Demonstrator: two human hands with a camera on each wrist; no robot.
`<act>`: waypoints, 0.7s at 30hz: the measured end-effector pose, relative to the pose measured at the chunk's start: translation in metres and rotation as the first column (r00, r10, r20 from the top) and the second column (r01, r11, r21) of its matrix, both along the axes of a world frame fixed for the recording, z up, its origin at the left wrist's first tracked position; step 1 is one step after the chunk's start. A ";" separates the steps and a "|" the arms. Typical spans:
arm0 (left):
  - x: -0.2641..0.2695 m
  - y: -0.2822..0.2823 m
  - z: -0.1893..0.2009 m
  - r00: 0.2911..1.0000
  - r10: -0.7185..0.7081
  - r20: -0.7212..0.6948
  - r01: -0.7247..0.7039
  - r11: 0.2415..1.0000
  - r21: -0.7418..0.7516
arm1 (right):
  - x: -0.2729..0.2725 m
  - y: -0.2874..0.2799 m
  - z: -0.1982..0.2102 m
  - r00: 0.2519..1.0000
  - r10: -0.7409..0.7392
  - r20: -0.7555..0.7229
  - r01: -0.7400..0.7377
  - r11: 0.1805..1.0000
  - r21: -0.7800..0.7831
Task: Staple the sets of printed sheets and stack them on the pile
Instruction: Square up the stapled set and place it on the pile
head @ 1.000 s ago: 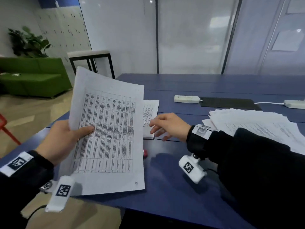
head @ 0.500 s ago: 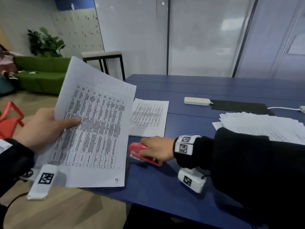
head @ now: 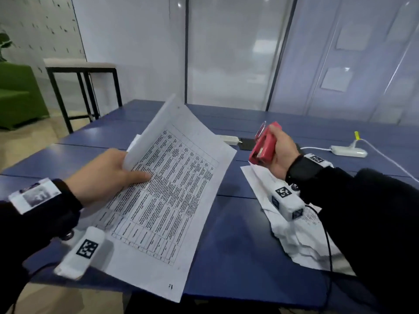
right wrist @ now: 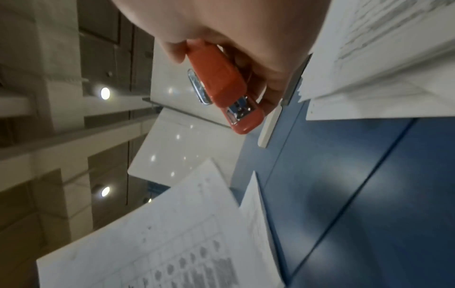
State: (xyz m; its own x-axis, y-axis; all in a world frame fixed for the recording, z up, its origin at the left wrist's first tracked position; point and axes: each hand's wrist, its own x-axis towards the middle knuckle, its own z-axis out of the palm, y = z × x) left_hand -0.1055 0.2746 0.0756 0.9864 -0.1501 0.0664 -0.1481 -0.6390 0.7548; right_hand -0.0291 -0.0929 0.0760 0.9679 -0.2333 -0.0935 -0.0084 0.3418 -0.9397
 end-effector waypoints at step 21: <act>0.016 -0.072 -0.001 0.991 -0.091 -0.094 0.095 0.995 0.042 | 0.018 0.000 -0.028 0.943 -0.320 -0.095 0.300 0.937 -0.179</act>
State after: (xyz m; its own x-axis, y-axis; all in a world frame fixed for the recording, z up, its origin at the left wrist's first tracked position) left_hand -0.0891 0.2023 0.0742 0.9696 -0.2425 -0.0330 -0.1400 -0.6600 0.7381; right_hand -0.0110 -0.0926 0.0481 0.8286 -0.5415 -0.1423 -0.0431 0.1917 -0.9805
